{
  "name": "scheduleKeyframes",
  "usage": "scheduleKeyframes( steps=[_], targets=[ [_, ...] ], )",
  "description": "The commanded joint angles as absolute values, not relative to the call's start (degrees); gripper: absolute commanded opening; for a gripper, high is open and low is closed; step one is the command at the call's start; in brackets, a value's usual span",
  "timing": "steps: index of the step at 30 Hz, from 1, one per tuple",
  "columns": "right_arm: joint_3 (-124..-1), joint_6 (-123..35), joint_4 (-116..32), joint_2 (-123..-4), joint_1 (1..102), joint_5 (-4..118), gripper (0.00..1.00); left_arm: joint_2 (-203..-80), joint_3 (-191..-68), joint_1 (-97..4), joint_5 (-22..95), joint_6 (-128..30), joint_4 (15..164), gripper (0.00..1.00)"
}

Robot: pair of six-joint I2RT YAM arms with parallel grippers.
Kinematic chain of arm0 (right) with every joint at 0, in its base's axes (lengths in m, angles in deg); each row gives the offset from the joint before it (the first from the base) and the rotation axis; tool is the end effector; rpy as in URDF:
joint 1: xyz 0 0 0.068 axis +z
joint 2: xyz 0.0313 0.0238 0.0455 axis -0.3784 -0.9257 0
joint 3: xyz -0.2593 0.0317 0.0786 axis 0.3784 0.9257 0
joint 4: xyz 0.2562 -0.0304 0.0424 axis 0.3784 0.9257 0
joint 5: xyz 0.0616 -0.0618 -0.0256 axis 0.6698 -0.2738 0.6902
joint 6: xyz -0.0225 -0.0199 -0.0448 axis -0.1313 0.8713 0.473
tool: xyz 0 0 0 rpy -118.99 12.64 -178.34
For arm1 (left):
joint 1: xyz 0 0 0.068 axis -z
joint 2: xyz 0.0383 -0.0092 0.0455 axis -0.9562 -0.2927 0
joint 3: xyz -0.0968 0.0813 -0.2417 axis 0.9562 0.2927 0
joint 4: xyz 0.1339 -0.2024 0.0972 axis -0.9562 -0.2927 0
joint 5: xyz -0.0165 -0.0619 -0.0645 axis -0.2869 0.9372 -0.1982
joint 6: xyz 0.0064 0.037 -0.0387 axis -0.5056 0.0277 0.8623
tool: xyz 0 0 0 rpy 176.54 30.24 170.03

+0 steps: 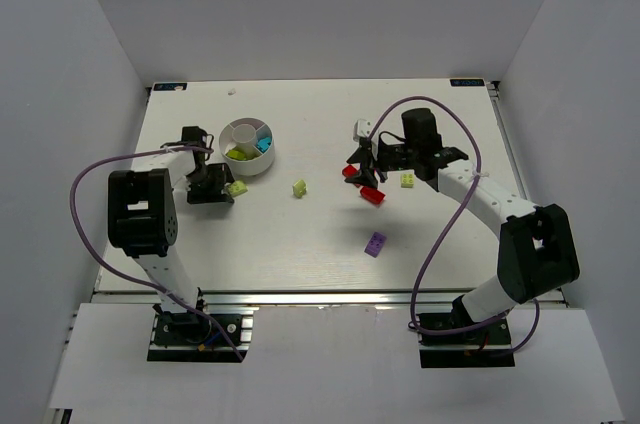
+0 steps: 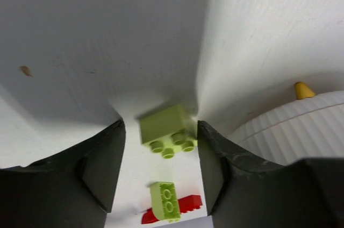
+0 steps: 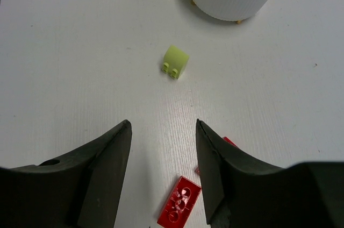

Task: Sort the legos into containers by color

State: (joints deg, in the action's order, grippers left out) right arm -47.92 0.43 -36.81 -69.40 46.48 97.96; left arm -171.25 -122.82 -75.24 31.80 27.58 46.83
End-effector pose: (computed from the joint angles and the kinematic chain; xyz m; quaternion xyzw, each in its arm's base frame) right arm 0.2947 0.1621 0.2752 -0.5819 0.5755 0.3048 0.4872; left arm 0.3337 0.0111 0.1510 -0.7078 0.7006 -0.0803 0.0421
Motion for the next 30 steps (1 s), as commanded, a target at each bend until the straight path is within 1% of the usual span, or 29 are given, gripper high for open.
scheduleKeyframes(
  steps=[1,5,10,13,14,15,18,30],
  targets=[
    [-47.1,-0.6,-39.5,-67.4,46.0,99.8,0.56,-172.1,-122.8,-75.3,27.1,26.9,43.0,0.65],
    [-46.5,-1.0,-40.1,-67.0,45.8,100.0,0.56,-171.0,-121.7,-75.3,27.1,25.6,42.7,0.60],
    [-46.1,-1.2,-40.6,-67.0,45.6,100.3,0.56,-168.3,-119.6,-75.4,27.1,24.3,43.8,0.59],
    [-46.0,-1.3,-40.9,-67.0,45.5,100.5,0.56,-167.7,-118.8,-75.3,28.0,24.0,44.3,0.62],
    [-46.0,-1.3,-40.9,-67.0,45.5,100.5,0.56,-167.7,-118.7,-75.3,28.3,24.0,44.3,0.65],
    [-46.0,-1.3,-40.9,-66.9,45.5,100.5,0.56,-167.6,-118.7,-75.3,28.3,24.1,44.3,0.70],
    [-45.8,-1.4,-40.9,-66.9,45.3,100.5,0.56,-167.2,-118.8,-75.4,31.0,24.6,43.9,0.74],
    [-45.5,-1.7,-41.6,-66.9,45.1,100.5,0.56,-170.3,-120.8,-73.9,33.7,27.5,43.9,0.75]
  ],
)
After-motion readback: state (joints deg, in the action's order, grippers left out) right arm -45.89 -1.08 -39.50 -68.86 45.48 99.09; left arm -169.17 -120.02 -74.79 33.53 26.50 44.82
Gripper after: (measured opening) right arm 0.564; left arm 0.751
